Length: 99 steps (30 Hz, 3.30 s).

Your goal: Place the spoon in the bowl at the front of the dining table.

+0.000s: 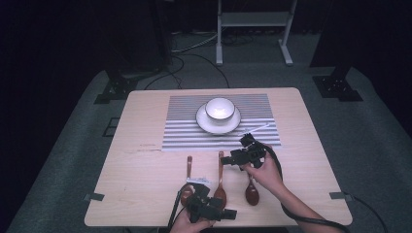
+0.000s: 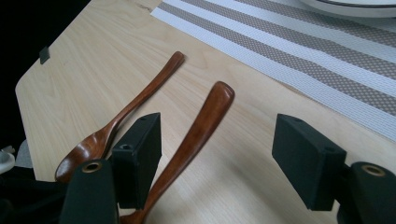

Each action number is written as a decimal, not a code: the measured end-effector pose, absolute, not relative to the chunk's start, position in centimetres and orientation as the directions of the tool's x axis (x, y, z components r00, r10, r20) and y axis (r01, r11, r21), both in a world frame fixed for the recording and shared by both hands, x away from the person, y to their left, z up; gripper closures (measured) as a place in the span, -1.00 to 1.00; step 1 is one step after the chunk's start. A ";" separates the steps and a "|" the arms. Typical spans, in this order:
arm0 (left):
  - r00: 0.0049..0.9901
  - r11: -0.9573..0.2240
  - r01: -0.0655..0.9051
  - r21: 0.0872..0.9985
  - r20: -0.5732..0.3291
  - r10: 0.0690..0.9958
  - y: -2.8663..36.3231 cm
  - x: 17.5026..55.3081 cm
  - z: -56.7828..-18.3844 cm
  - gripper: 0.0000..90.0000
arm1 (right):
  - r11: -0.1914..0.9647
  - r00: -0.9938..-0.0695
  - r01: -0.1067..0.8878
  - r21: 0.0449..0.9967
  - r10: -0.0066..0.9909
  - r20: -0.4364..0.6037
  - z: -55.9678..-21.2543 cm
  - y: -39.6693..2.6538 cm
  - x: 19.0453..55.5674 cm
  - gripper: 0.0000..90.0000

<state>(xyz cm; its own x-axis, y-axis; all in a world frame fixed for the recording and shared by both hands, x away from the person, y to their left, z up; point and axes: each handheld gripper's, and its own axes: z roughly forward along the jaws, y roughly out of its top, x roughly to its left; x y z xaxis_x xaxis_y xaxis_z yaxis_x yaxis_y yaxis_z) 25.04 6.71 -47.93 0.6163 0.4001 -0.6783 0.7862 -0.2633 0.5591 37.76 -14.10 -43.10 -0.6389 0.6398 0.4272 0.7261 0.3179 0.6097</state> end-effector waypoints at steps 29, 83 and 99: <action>0.611 -0.255 0.790 0.557 -0.689 0.389 6.9 25.1 -48.0 -0.88 | 0.272 -0.581 0.794 0.544 0.601 0.549 -43.7 -13.6 39.7 0.64; 0.623 -0.191 0.768 0.612 -0.642 0.447 8.9 25.9 -46.7 -0.88 | -0.154 -0.363 0.758 0.634 0.708 0.606 -33.0 -19.5 48.7 0.86; 0.617 -0.176 0.770 0.613 -0.645 0.451 9.0 25.9 -46.5 -0.88 | -0.233 -0.274 0.717 0.657 0.772 0.574 -31.2 -19.0 52.6 0.86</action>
